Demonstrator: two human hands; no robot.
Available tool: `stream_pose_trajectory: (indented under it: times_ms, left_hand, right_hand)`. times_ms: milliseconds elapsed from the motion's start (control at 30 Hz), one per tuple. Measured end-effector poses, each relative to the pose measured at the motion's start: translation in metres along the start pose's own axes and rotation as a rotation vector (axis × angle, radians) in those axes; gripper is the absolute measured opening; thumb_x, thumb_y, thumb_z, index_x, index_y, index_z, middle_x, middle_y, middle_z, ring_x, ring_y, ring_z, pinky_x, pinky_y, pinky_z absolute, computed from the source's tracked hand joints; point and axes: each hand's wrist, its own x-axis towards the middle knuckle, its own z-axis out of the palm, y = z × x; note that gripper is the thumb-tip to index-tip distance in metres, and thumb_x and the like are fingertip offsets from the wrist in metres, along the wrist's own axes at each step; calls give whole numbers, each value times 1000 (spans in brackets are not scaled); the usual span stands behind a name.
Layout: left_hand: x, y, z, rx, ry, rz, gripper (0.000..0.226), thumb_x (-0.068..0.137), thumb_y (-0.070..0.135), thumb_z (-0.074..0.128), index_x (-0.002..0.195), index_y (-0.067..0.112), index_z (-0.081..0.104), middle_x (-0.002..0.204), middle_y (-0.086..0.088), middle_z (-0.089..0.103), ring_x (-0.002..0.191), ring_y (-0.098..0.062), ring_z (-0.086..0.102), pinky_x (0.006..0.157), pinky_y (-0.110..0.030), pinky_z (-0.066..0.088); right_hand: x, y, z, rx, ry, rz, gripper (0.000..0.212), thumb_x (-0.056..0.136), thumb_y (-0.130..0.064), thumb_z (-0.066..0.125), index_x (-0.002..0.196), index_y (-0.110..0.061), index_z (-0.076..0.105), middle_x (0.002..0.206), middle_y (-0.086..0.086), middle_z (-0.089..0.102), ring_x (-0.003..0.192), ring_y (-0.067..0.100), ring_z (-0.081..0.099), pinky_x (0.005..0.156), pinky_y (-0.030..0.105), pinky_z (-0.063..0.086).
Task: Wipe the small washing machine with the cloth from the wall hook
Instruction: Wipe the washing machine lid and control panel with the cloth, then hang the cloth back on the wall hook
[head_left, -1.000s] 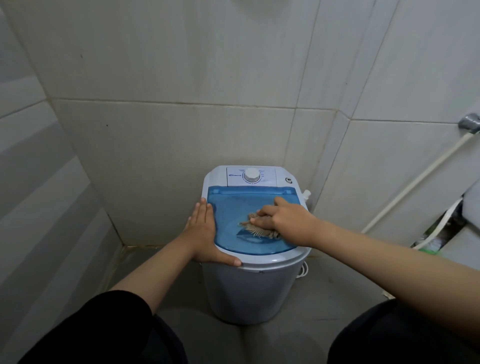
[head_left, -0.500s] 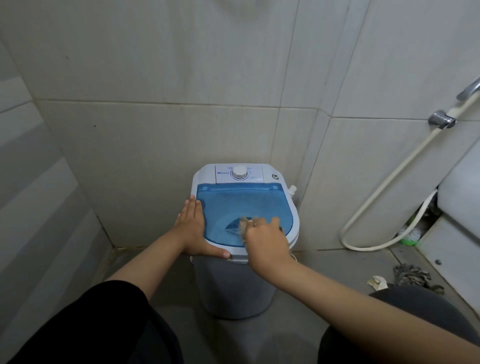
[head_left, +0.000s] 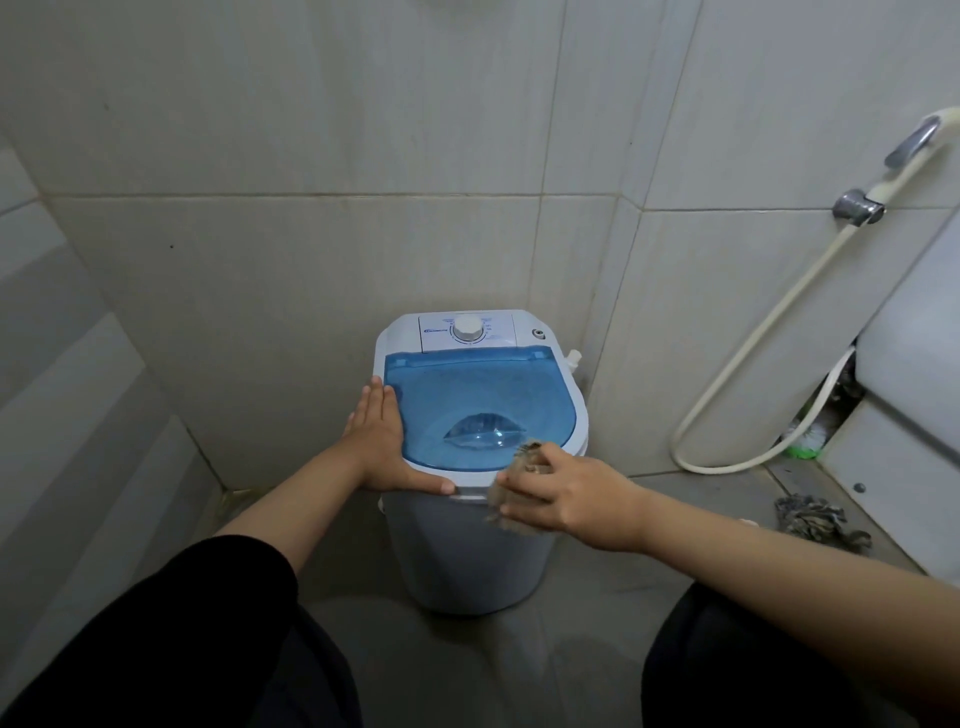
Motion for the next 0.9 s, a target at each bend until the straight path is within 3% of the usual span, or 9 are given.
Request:
stream_pose_trajectory:
  times_ms: [133,233,300,400,500,600,700,800,900]
  left_hand:
    - [1,-1,-1,5,-28,-11,167,28,92,56,143,4,-26,152,-13,-34,141,-27,-29,118,-44,-6]
    - [8,1,-7,75,-100,-45,158,42,84,65,143,2,-26,152,-15,-34,141,-29,-28,117,-43,-6]
    - [15,8,-19,121,-162,-92,156,44,84,64,144,0,-23,153,-18,-29,143,-31,-24,118,-44,-2]
    - [26,19,-34,57,-133,-100,150,46,86,60,147,-1,-9,156,-21,-15,146,-33,-11,119,-43,6]
    - [43,29,-42,-264,95,7,118,57,74,67,142,4,23,146,-9,29,136,-25,29,112,-39,30]
    - [70,40,-47,-777,207,5,69,72,48,73,126,11,52,121,3,58,112,-13,57,98,-33,46]
    - [98,44,-54,-1102,237,-23,28,82,17,71,107,9,62,96,-5,69,91,-18,65,80,-31,54]
    - [122,45,-70,-1294,239,-62,19,81,8,70,96,11,60,94,-9,69,86,-22,66,76,-34,57]
    - [132,49,-100,-1325,253,-128,29,80,14,72,104,3,59,98,-13,69,88,-23,68,72,-34,59]
  right_hand:
    - [-12,36,-18,119,-283,59,34,87,-17,47,101,-34,73,103,-4,71,85,28,62,51,26,53]
    - [0,65,-32,419,-386,340,50,72,0,53,107,-30,73,108,-6,69,99,22,59,69,29,52]
    - [17,83,-38,671,-357,544,45,74,2,54,107,-22,74,101,-6,71,95,16,63,78,27,52]
    - [52,96,-36,929,-219,765,40,78,7,52,106,-12,73,92,3,70,86,12,59,74,21,46]
    - [84,104,-18,1204,-36,938,32,79,9,48,96,-7,70,87,18,69,75,14,57,63,26,46]
    - [110,115,0,1464,51,1031,26,83,5,54,83,-18,65,69,4,59,56,7,55,45,17,45]
    - [129,134,21,1626,55,1073,27,85,4,57,80,-22,65,70,-1,61,64,10,58,49,20,51]
    - [142,158,30,1792,71,1103,19,87,-2,61,91,-19,67,86,6,67,84,21,64,77,39,57]
    - [152,179,16,1622,52,1117,15,90,-12,63,103,-8,69,88,9,70,80,18,66,68,24,57]
